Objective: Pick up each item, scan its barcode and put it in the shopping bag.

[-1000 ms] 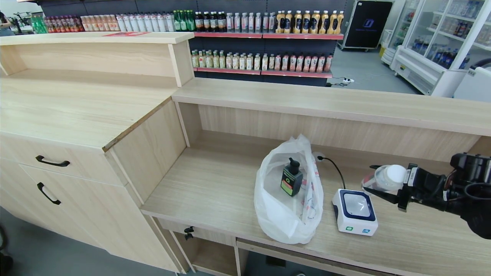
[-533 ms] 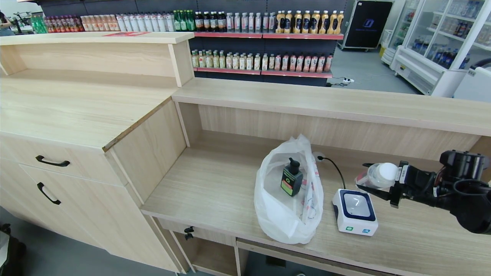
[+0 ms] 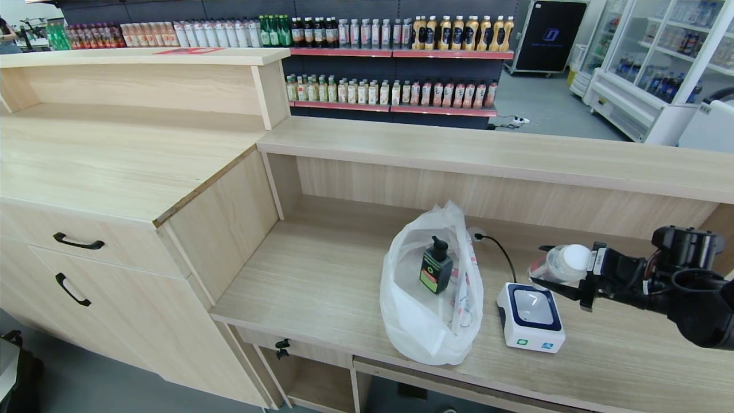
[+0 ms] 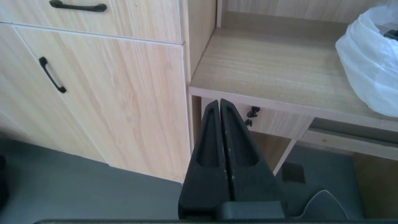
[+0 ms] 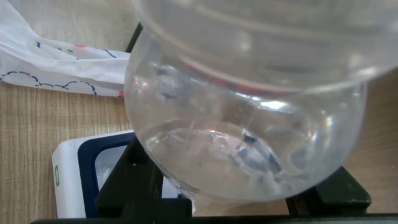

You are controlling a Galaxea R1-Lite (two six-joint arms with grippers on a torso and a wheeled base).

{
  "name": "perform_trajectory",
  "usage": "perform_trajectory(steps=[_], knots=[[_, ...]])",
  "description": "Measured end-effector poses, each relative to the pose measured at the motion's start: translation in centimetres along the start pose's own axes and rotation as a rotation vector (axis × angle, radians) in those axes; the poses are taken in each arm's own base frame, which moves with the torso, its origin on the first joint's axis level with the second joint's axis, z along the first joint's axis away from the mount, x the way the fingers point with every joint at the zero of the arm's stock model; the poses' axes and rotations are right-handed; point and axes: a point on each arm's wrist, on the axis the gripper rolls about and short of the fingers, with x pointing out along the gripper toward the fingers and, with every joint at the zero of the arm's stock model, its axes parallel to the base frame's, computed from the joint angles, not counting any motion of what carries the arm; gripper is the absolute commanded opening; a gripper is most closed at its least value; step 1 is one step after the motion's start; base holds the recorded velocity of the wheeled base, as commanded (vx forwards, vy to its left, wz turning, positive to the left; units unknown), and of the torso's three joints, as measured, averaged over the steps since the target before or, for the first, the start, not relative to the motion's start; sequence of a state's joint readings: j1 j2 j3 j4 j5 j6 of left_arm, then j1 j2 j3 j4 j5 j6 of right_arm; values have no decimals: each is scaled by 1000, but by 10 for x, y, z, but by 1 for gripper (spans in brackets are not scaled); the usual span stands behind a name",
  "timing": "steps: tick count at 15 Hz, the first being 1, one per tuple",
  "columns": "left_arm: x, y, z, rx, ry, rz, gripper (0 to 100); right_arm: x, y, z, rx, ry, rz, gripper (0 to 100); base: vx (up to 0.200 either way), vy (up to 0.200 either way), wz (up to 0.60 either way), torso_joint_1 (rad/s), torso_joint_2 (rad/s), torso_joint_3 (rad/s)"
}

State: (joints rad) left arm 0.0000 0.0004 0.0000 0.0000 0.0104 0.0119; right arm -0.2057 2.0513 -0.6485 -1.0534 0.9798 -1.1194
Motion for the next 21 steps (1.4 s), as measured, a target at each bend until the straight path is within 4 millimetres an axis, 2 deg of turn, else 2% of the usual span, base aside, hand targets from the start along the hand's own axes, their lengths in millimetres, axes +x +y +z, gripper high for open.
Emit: perform_trajectory(steps=[12,14,17,19,21], knots=[[0,0,0,0,0,0,0,3,-1,-1,5,-4,2,0,0,0,0,0,0,0],[0,0,0,0,0,0,0,0,-3,3,56,-6,-6,0,0,0,0,0,0,0],[0,0,0,0,0,0,0,-23,-16,26,233,-6,-68,0,0,0,0,0,0,0],[0,0,0,0,0,0,0,-47,-24,53,375,28,-163,0,0,0,0,0,0,0],[0,0,0,0,0,0,0,-77,-25,79,546,193,-399,0,0,0,0,0,0,0]])
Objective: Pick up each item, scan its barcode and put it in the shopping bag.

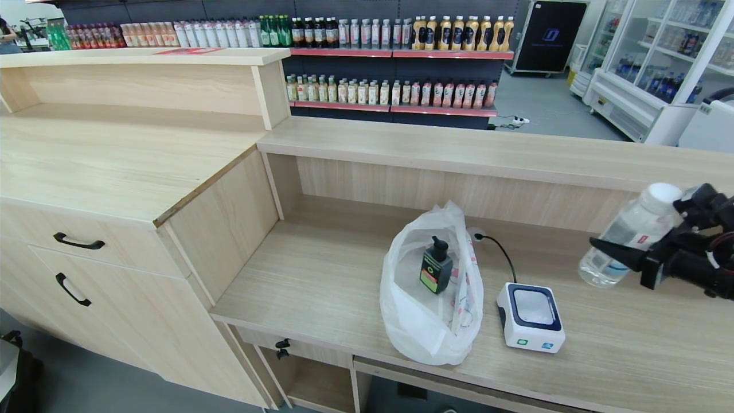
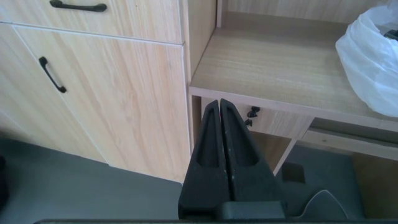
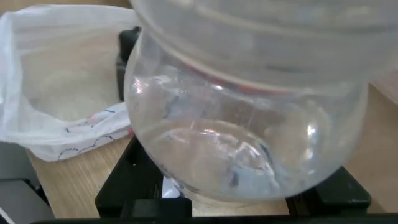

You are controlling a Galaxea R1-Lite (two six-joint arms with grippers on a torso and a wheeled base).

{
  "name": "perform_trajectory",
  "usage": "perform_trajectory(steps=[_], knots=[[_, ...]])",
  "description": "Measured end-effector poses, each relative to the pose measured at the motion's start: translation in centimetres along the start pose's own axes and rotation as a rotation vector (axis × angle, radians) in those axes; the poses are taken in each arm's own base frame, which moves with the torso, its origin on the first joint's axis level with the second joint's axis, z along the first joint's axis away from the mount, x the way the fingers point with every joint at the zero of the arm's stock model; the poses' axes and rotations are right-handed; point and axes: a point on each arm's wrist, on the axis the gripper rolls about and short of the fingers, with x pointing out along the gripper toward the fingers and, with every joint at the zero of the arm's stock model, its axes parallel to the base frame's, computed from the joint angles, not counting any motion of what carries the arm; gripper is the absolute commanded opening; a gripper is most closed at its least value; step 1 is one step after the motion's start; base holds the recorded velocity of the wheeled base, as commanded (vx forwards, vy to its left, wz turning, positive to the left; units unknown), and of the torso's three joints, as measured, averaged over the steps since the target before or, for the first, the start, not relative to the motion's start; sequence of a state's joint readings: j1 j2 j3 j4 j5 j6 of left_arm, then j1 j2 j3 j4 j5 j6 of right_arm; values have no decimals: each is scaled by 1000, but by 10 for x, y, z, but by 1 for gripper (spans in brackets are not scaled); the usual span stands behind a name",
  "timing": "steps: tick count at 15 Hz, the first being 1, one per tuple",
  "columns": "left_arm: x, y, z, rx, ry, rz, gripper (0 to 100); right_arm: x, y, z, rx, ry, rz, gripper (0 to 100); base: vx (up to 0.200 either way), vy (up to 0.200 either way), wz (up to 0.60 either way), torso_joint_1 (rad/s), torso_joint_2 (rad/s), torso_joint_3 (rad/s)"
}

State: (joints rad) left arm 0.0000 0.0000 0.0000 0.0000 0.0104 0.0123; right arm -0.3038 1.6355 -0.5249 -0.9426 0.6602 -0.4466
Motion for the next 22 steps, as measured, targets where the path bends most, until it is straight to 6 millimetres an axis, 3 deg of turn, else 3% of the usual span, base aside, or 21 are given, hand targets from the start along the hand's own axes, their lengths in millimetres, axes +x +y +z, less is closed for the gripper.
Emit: perform_trajectory(steps=[2,4,9,15,18,20,22], knots=[[0,0,0,0,0,0,0,-30,7,7,110,134,-271,0,0,0,0,0,0,0],[0,0,0,0,0,0,0,-48,15,14,122,182,-447,0,0,0,0,0,0,0],[0,0,0,0,0,0,0,-58,21,24,-1,210,-568,0,0,0,120,0,0,0],[0,0,0,0,0,0,0,-35,54,52,-86,40,-393,0,0,0,500,2,2,3],[0,0,0,0,0,0,0,-28,71,59,-63,-81,-115,0,0,0,0,0,0,0],[0,0,0,0,0,0,0,-26,80,56,-29,-99,91,0,0,0,0,0,0,0],[0,0,0,0,0,0,0,-24,85,44,17,-24,166,0,0,0,0,0,0,0]])
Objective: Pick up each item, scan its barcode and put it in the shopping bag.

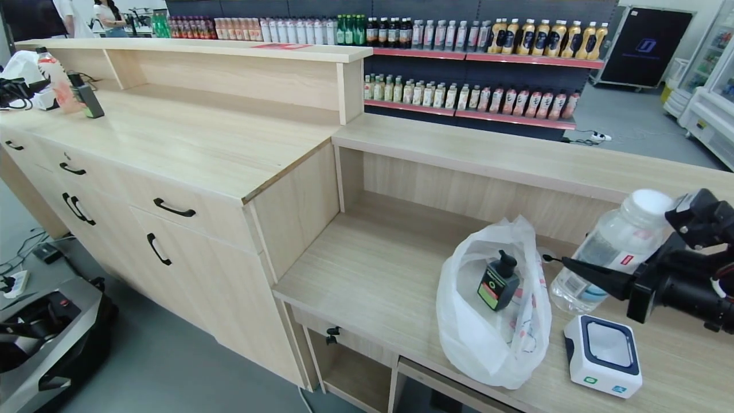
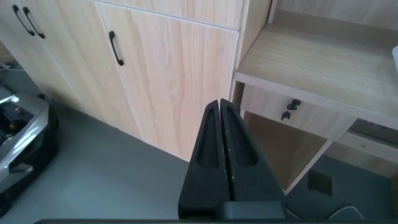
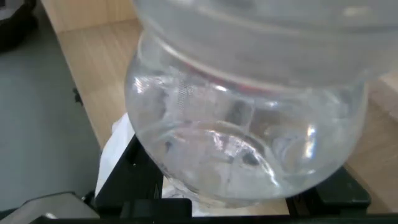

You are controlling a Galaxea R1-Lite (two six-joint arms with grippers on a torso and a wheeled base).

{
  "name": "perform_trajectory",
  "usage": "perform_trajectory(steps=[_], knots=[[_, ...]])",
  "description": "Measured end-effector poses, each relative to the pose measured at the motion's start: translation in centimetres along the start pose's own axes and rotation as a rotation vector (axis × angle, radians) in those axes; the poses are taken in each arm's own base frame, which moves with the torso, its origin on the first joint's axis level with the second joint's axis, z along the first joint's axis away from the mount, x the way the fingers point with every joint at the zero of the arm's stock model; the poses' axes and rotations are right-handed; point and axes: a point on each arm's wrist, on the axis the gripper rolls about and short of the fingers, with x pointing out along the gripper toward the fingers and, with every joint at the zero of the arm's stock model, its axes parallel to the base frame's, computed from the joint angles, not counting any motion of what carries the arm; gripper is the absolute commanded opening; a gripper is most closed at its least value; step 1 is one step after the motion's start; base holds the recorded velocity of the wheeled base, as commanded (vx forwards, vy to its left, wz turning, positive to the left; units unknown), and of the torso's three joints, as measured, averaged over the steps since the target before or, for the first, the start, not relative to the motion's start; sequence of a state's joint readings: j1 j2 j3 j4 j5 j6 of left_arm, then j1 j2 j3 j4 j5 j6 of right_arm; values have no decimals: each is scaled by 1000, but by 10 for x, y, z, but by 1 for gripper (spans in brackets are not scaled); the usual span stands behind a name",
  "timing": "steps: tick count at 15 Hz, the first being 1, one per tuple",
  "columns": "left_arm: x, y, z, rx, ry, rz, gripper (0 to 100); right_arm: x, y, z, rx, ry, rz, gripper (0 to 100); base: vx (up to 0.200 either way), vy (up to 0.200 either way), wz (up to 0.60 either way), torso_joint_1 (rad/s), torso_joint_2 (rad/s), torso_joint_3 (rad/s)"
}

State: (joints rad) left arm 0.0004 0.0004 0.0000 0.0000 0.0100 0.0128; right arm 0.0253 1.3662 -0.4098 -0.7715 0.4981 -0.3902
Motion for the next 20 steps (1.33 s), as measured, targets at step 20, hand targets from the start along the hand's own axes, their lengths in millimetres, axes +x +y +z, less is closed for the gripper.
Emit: perform_trajectory(steps=[20], knots=[[0,0,0,-1,0,0,0,81,-24,-119,11,69,375,0,0,0,0,0,0,0]])
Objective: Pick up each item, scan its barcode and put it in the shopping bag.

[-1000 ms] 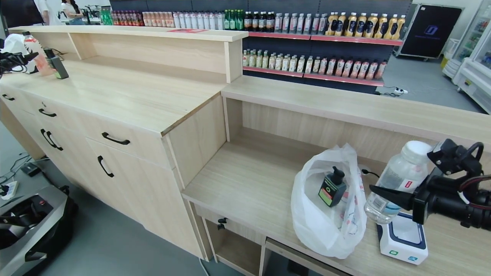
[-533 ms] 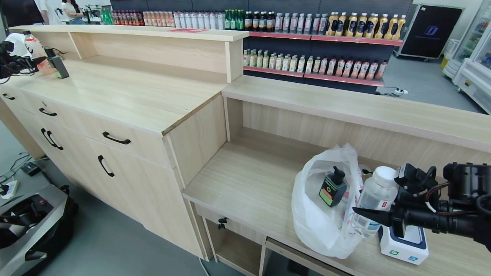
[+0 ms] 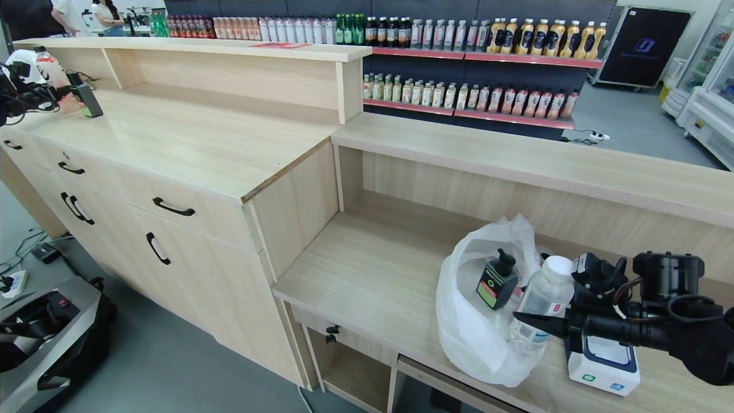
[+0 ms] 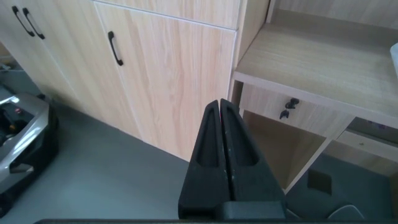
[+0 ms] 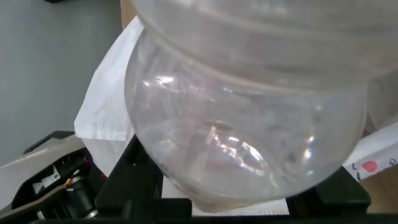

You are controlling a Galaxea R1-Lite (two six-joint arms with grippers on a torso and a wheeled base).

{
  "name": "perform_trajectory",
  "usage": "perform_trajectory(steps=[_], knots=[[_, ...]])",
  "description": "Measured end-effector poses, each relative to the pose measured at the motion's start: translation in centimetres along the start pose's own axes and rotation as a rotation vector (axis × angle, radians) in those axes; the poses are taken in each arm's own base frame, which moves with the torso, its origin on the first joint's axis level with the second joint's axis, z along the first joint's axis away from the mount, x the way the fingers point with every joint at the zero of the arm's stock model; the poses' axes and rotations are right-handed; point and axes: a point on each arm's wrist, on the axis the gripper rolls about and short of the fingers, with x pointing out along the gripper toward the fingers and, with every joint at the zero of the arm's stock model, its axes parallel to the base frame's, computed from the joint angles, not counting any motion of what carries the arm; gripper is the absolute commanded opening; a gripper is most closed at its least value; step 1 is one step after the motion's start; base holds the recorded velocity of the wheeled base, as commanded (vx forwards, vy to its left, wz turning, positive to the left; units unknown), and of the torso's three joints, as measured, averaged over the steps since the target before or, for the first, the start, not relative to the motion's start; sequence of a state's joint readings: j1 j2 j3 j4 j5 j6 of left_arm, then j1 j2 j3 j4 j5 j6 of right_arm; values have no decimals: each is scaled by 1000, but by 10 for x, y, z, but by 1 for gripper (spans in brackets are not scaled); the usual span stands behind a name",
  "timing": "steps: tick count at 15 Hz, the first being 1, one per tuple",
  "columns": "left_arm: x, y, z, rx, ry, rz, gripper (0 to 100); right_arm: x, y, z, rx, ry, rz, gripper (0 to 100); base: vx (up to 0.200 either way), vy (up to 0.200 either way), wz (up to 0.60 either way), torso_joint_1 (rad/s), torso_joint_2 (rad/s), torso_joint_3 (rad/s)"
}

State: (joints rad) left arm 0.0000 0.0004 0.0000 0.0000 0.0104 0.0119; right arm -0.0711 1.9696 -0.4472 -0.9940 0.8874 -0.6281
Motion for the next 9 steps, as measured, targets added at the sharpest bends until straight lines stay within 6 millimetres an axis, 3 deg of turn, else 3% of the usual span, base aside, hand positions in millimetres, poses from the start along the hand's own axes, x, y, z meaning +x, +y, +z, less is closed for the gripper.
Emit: perform_trajectory(steps=[9], knots=[[0,0,0,0,0,0,0,31,-13,-15,-32,-54,65,0,0,0,0,0,0,0]])
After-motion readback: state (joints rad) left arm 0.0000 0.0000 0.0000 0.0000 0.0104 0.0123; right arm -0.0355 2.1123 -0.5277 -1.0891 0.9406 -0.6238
